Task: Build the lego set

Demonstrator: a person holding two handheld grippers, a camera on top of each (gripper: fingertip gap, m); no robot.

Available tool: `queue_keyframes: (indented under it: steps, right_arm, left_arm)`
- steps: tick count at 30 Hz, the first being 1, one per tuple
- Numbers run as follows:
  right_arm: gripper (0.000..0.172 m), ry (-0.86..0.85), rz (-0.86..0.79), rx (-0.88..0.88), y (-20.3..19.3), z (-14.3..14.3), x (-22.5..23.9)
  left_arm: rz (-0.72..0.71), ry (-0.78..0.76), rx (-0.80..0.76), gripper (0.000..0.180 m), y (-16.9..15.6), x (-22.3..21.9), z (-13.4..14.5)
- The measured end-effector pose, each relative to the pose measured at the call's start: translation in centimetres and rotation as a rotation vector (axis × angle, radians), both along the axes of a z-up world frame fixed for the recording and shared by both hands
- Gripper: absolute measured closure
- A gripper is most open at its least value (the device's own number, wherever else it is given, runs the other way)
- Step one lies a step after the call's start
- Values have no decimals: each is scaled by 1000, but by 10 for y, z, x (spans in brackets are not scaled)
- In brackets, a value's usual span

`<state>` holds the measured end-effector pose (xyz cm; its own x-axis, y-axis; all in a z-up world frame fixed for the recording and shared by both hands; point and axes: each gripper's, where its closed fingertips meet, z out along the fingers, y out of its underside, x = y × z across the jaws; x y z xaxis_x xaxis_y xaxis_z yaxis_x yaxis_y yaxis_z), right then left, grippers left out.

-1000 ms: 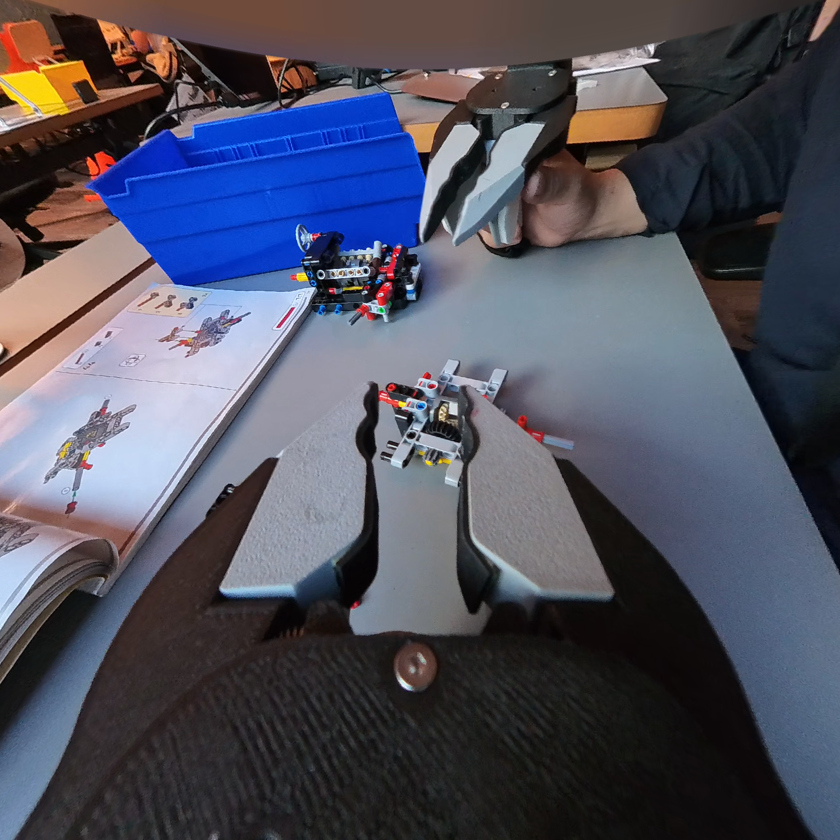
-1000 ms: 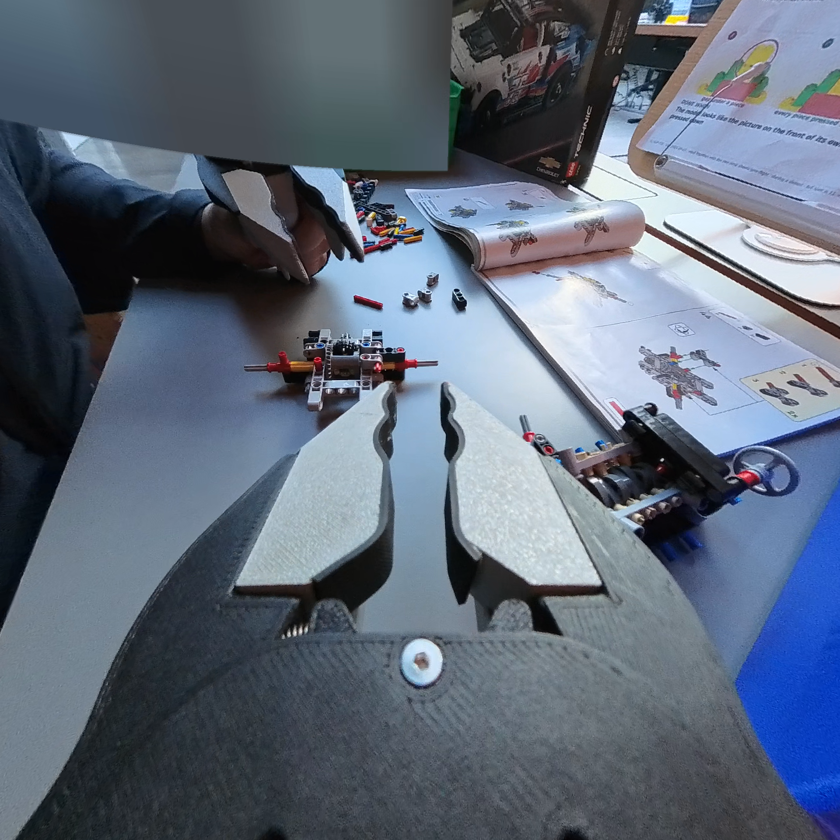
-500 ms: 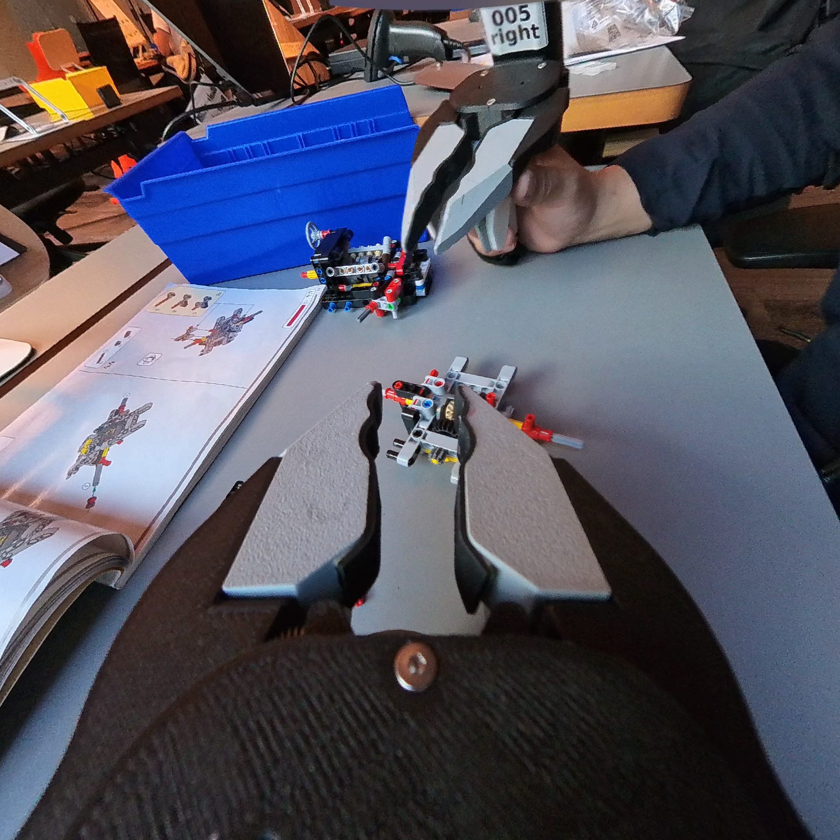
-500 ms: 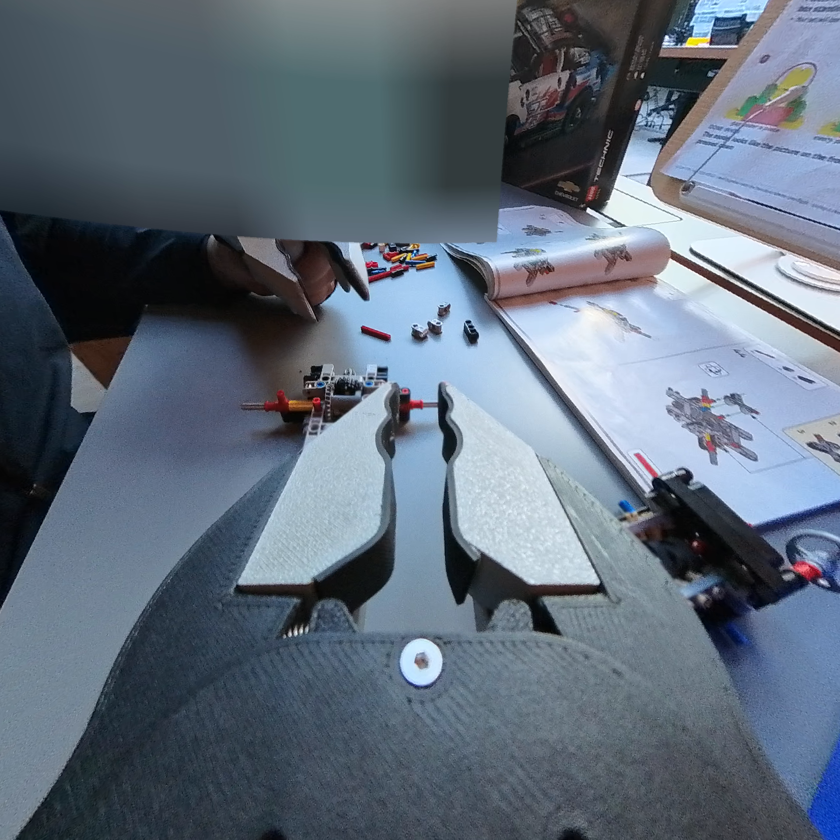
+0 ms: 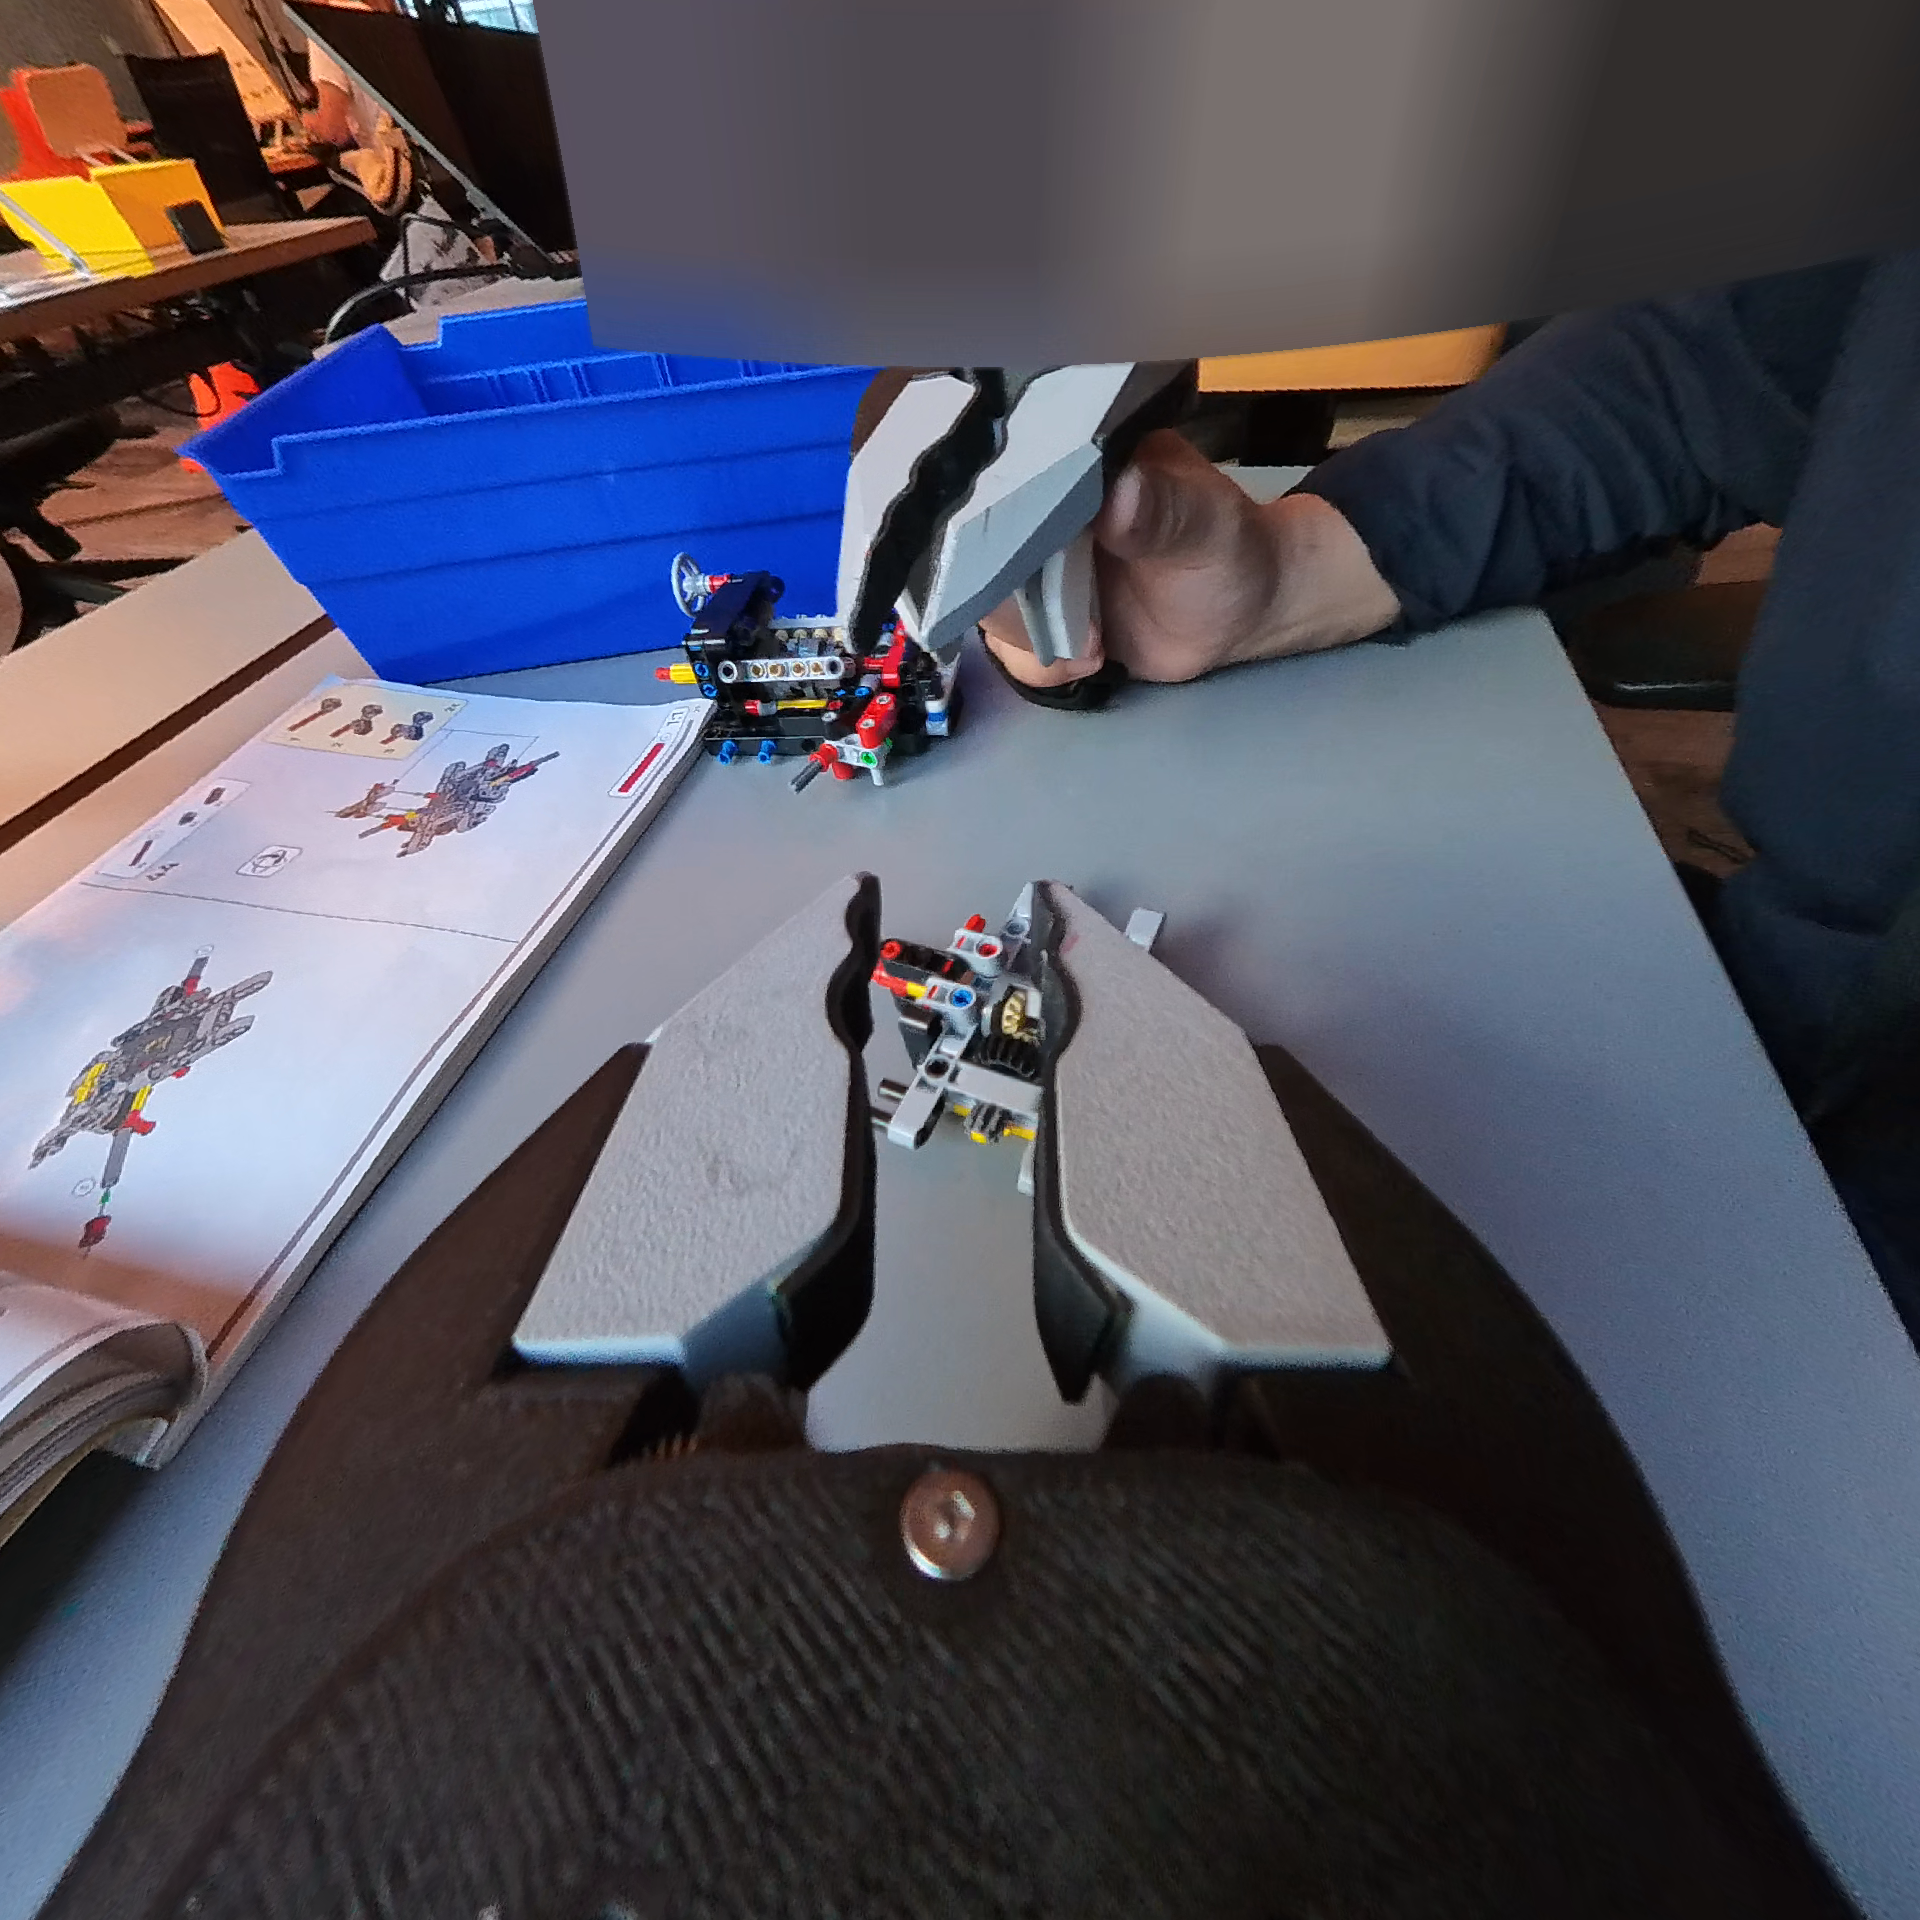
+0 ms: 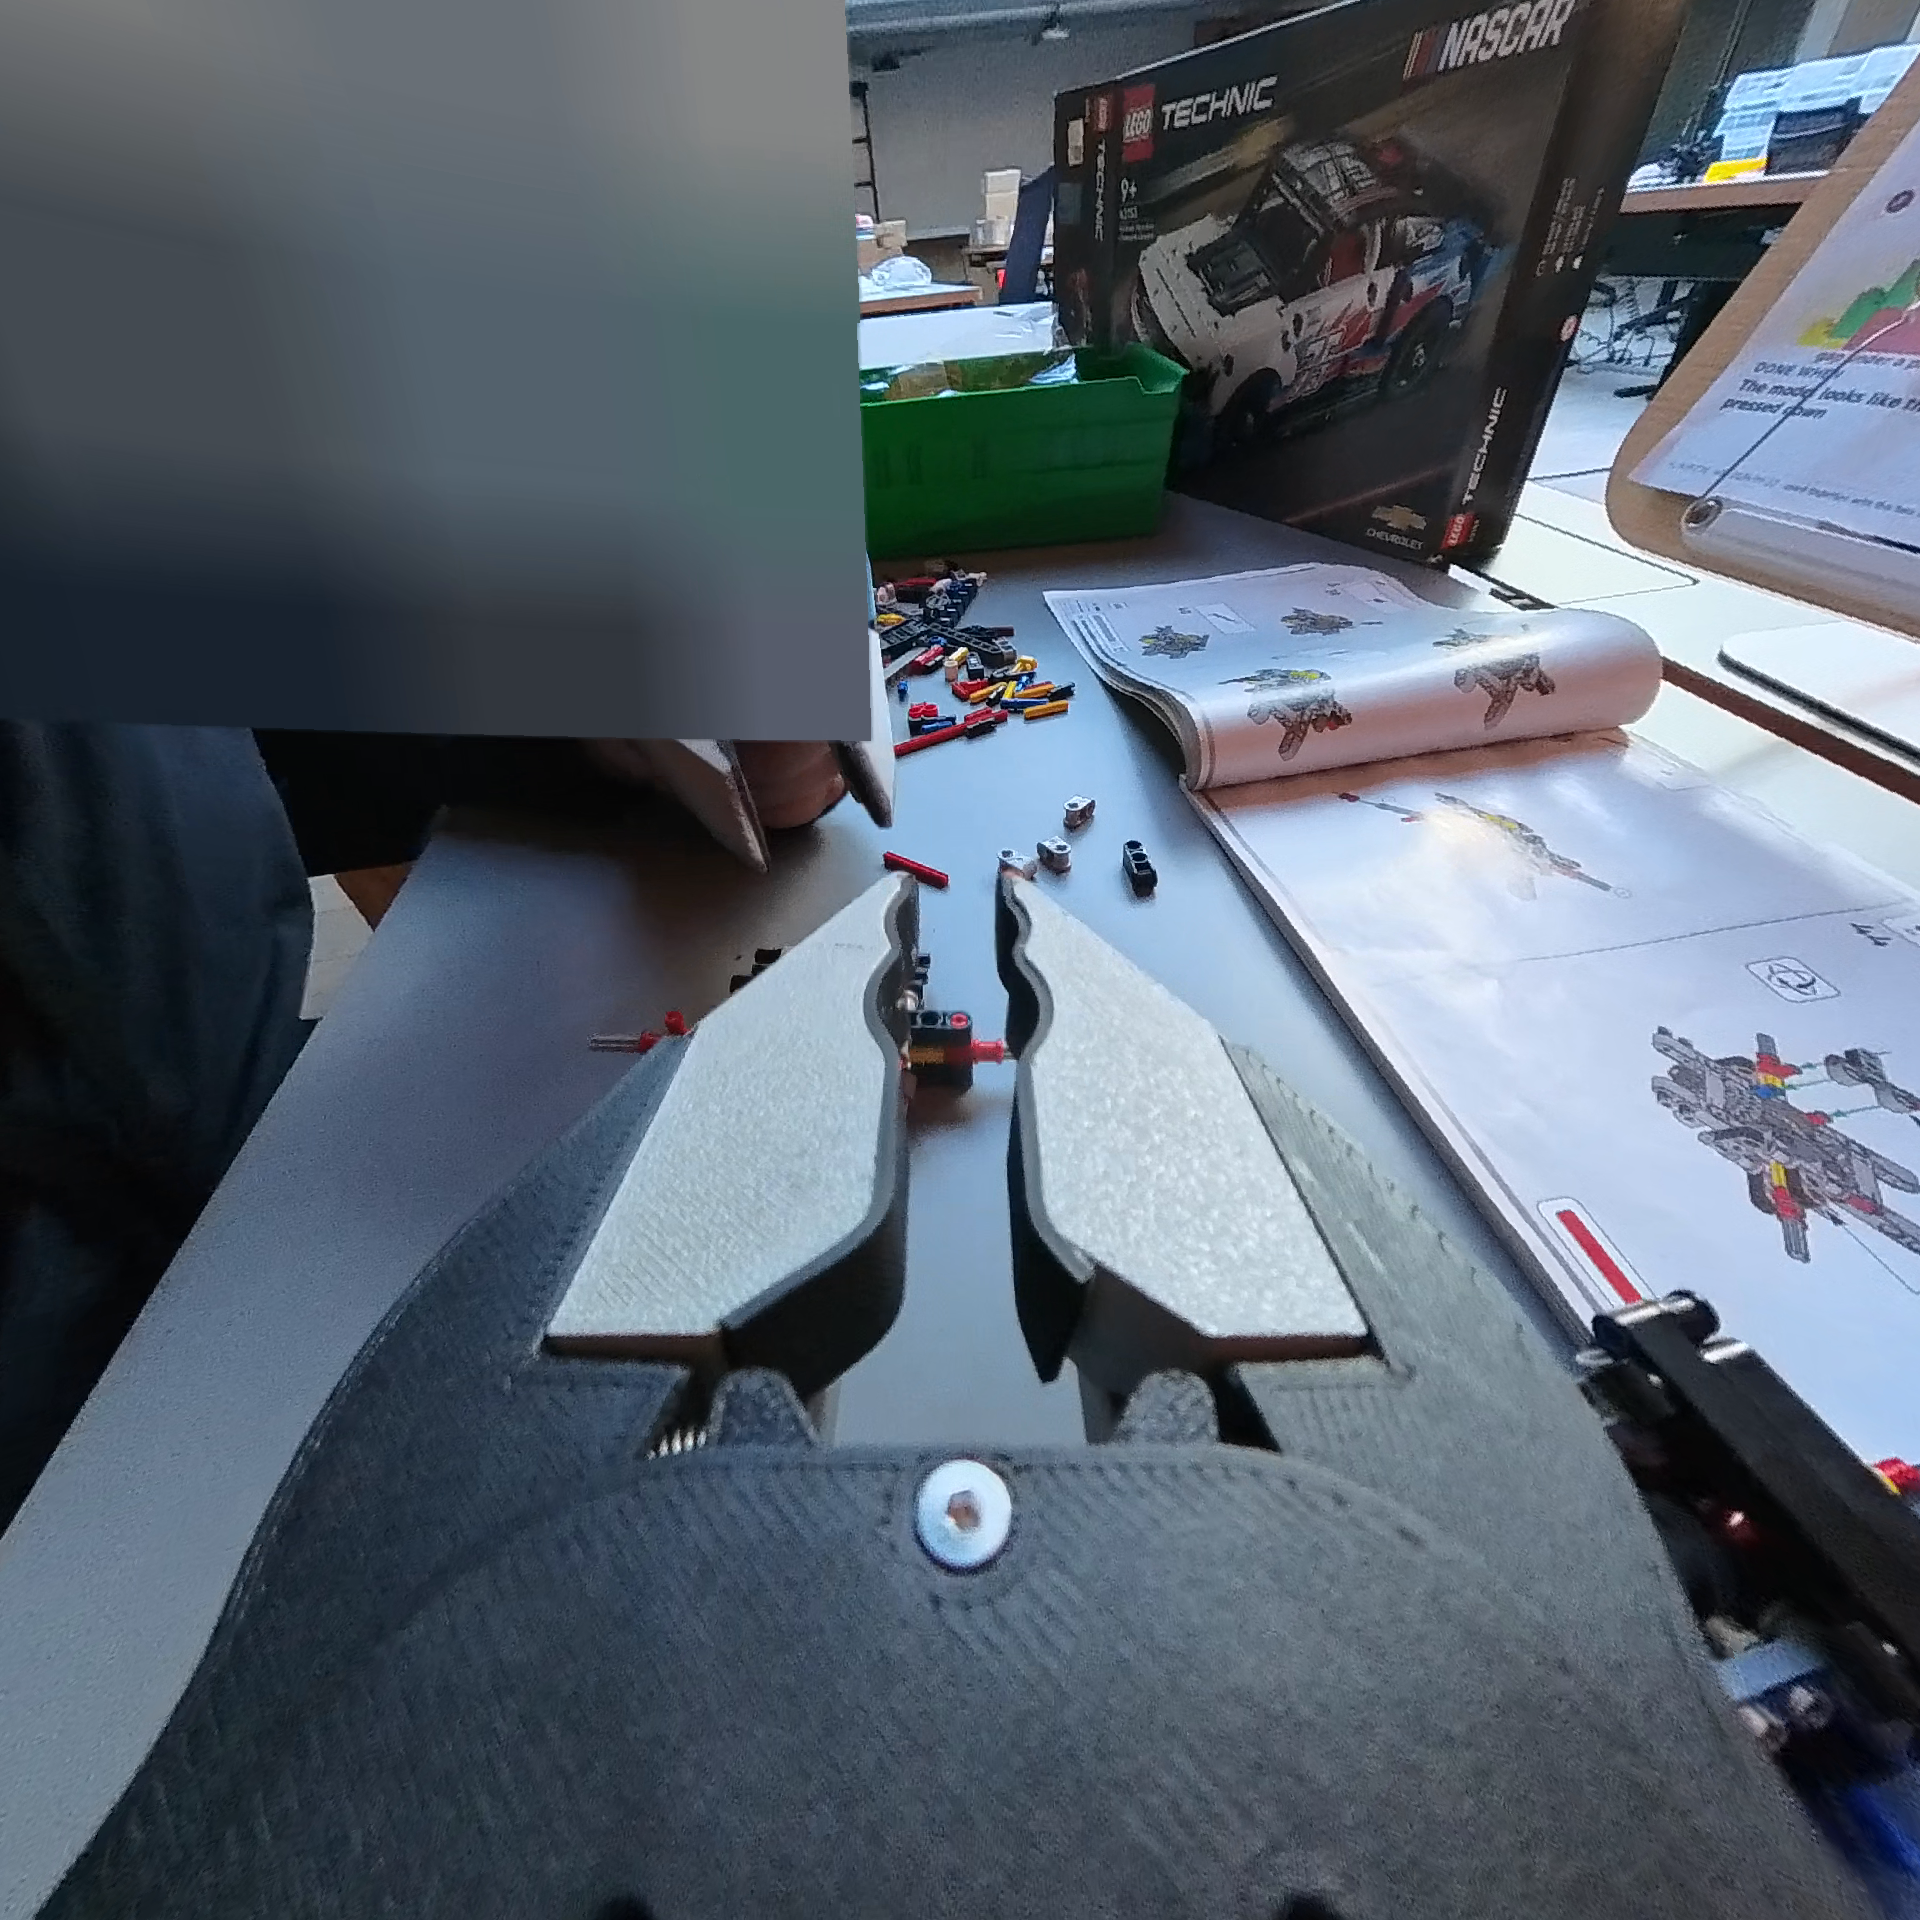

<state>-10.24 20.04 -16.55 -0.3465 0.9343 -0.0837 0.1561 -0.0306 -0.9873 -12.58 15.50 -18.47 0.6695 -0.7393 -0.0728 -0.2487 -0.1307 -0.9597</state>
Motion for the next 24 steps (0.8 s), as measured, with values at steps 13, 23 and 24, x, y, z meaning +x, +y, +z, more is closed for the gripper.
queue_keyframes:
  steps: [13, 23, 24]
  right_arm:
    - [170, 27, 1, -2, 3, 4, -10]
    - [172, -1, -20, 47, 4, -1, -14]
    - [172, -1, -19, 43, 4, -1, -14]
  left_arm:
    - [-24, -58, -6, 154, 1, 0, 5]
    - [-39, -37, -13, 155, 3, 4, 3]
    - [-40, -37, -14, 155, 3, 5, 3]
